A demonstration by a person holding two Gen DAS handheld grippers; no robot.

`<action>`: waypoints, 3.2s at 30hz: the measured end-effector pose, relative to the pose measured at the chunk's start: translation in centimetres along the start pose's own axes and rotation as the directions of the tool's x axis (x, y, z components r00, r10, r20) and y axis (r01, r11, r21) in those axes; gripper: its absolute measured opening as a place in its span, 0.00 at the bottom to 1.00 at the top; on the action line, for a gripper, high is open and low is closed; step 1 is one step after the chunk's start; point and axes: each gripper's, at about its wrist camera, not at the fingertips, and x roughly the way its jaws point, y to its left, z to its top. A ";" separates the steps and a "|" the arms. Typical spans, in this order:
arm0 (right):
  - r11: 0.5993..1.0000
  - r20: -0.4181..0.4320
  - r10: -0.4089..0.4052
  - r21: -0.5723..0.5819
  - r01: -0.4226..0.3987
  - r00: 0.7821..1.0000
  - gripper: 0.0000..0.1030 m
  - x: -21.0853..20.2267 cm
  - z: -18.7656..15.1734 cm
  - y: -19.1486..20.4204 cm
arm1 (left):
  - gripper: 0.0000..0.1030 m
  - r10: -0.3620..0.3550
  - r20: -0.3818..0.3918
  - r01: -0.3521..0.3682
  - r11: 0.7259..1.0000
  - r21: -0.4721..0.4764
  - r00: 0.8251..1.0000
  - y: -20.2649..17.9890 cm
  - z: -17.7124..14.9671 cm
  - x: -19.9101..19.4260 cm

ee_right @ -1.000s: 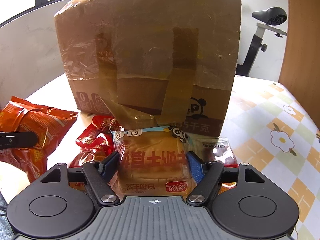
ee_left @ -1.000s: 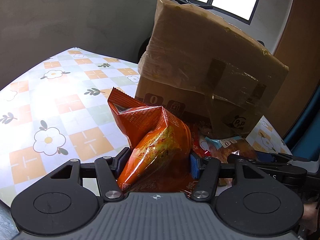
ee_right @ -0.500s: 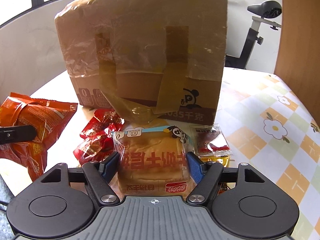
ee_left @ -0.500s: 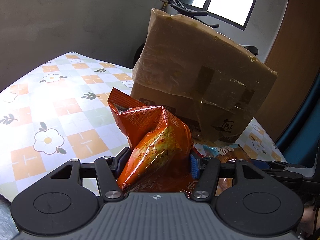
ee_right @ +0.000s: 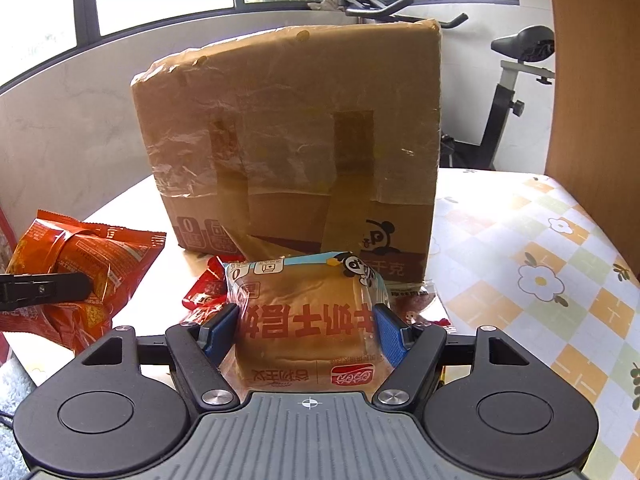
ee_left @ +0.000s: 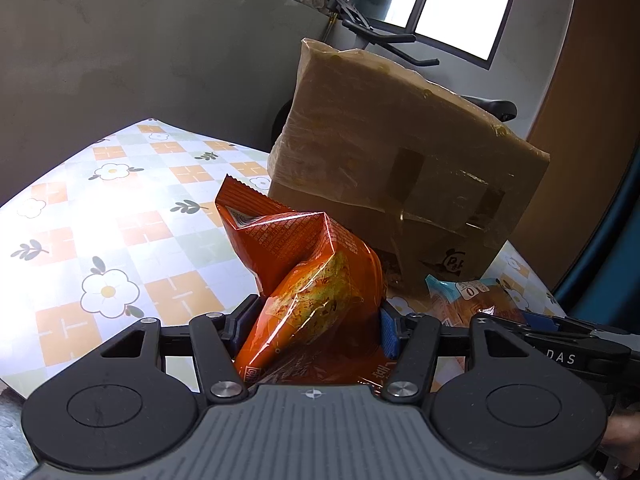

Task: Organize snacks
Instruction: 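Lift both snacks over the box and open both tools to release them, then move the left tool to the red meat packets while the right tool approaches a small packet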

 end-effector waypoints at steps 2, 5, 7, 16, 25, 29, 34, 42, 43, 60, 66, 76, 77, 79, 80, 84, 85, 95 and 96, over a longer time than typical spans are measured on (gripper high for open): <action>1.000 0.009 -0.005 0.001 0.005 1.000 0.66 -0.2 0.0 0.0 | 0.60 0.006 0.005 -0.006 1.000 -0.001 1.000 0.0 0.0 -0.2; 1.000 0.030 -0.013 0.005 0.013 0.999 0.66 -0.6 0.2 0.0 | 0.60 0.015 0.013 -0.015 1.000 0.004 1.000 -0.2 0.0 -0.3; 1.000 0.049 -0.020 0.002 0.020 0.999 0.66 -1.0 0.4 0.0 | 0.60 0.023 0.024 -0.023 1.000 0.017 0.999 -0.3 0.2 -0.6; 0.997 0.229 -0.032 -0.057 0.047 0.973 0.66 -4.5 3.3 0.0 | 0.60 0.006 0.165 -0.023 0.994 0.105 0.986 -1.1 4.6 -2.5; 0.997 0.366 -0.028 -0.061 0.054 0.930 0.66 -7.1 7.6 -1.4 | 0.61 -0.076 0.289 0.020 0.981 0.192 0.954 -3.5 9.6 -4.6; 0.999 0.391 -0.024 -0.021 0.035 0.920 0.66 -7.5 9.8 -2.7 | 0.61 -0.107 0.311 0.039 0.976 0.215 0.944 -4.7 11.8 -4.8; 1.000 0.417 -0.017 0.002 0.018 0.909 0.66 -7.4 13.4 -4.6 | 0.61 -0.144 0.331 0.070 0.972 0.225 0.933 -5.9 15.6 -3.6; 1.000 0.410 0.007 0.012 -0.013 0.912 0.66 -3.5 19.0 -6.0 | 0.61 -0.135 0.300 0.049 0.959 0.279 0.944 -8.2 19.9 1.7; 1.000 0.402 0.011 0.013 -0.018 0.915 0.66 -2.7 19.6 -6.0 | 0.61 -0.134 0.290 0.046 0.956 0.291 0.948 -8.4 20.1 2.2; 1.000 0.233 0.022 -0.008 -0.021 0.972 0.66 6.4 21.9 -4.4 | 0.61 0.156 0.039 -0.151 0.812 0.564 0.987 -9.3 23.9 14.8; 1.000 0.197 -0.002 0.000 0.002 0.980 0.67 7.0 21.6 -4.0 | 0.80 0.139 0.027 -0.128 0.793 0.596 0.990 -10.1 24.2 14.9; 0.999 0.248 0.016 0.038 -0.026 0.969 0.71 3.6 20.8 -4.9 | 0.83 0.009 0.106 -0.055 0.897 0.439 0.994 -8.7 24.9 9.5; 0.998 0.253 0.019 0.047 -0.032 0.967 0.71 3.1 20.6 -5.0 | 0.83 0.003 0.121 -0.055 0.902 0.429 0.993 -8.4 24.8 8.6; 0.997 0.265 0.023 0.059 -0.040 0.964 0.70 2.0 20.1 -5.3 | 0.83 0.001 0.145 -0.061 0.907 0.416 0.989 -8.1 24.5 7.2; 0.997 0.269 0.025 0.062 -0.043 0.963 0.70 1.4 19.8 -5.4 | 0.83 0.002 0.154 -0.066 0.910 0.410 0.988 -7.9 24.3 6.5; 0.997 0.313 0.015 0.062 -0.036 0.950 0.69 -1.1 18.2 -5.7 | 0.83 -0.015 0.184 -0.053 0.931 0.361 0.983 -6.3 23.1 3.5; 0.997 0.330 0.009 0.070 -0.034 0.944 0.69 -1.8 17.7 -5.7 | 0.83 -0.016 0.192 -0.052 0.937 0.346 0.981 -5.8 22.7 2.9; 0.994 0.342 -0.056 0.108 0.020 0.938 0.68 -4.1 11.1 -6.2 | 0.82 0.034 0.196 -0.078 0.973 0.218 0.980 -2.2 15.9 0.2; 0.994 0.329 -0.062 0.106 0.029 0.942 0.67 -3.9 10.5 -6.3 | 0.81 0.038 0.183 -0.079 0.972 0.223 0.982 -2.1 15.2 0.5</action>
